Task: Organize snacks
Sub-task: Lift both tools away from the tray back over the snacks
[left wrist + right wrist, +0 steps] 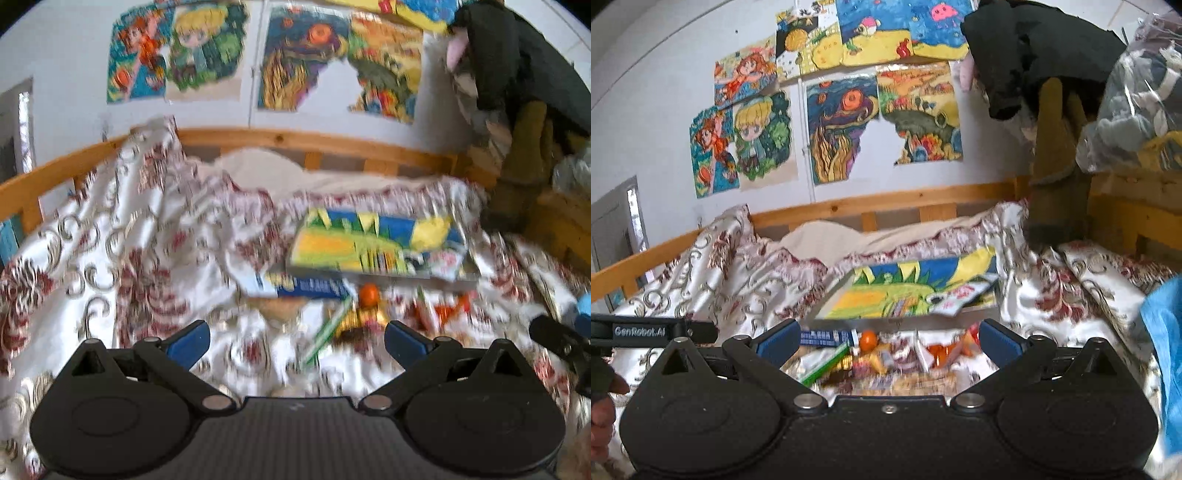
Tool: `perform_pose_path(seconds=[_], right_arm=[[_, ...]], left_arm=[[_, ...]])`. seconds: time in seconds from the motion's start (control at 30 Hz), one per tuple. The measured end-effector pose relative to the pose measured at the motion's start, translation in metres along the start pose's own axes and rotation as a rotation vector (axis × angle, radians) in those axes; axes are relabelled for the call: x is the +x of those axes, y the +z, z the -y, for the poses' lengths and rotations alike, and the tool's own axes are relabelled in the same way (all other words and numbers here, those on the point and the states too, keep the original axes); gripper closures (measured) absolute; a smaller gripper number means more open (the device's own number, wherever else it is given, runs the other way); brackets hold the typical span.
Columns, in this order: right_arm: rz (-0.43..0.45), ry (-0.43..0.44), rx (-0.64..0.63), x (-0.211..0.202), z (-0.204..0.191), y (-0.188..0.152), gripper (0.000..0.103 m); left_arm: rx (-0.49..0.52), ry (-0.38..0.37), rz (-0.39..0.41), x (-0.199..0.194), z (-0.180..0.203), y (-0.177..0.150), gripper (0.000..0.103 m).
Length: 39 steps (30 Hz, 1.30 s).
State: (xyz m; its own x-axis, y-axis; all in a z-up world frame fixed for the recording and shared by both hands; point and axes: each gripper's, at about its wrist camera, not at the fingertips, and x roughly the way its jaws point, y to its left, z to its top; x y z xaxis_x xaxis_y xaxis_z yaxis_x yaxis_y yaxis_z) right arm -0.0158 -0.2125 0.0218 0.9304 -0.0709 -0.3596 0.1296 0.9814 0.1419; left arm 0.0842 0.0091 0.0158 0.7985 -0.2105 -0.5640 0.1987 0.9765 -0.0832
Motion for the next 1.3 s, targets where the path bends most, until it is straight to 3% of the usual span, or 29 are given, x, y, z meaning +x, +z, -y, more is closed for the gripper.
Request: perform_pose_path(seconds=[0.17,0.53,1.3], right_arm=[[-0.06,0.019,0.01,-0.01,-0.005,-0.014,0.001],[-0.154,-0.003,0.042,-0.007,-0.004,-0.025,0.001],[-0.242,-0.017,0.027,0.012,-0.006,-0.025,0.001]], left_arm=[[-0.008,0.0,-0.074,-0.007,-0.003,-0.014,0.001],[0.032,0.057,-0.118,-0.007,0.0,-0.021,0.001],[0.058,0.081,-0.221,0.013,0.002,-0.021,0.001]])
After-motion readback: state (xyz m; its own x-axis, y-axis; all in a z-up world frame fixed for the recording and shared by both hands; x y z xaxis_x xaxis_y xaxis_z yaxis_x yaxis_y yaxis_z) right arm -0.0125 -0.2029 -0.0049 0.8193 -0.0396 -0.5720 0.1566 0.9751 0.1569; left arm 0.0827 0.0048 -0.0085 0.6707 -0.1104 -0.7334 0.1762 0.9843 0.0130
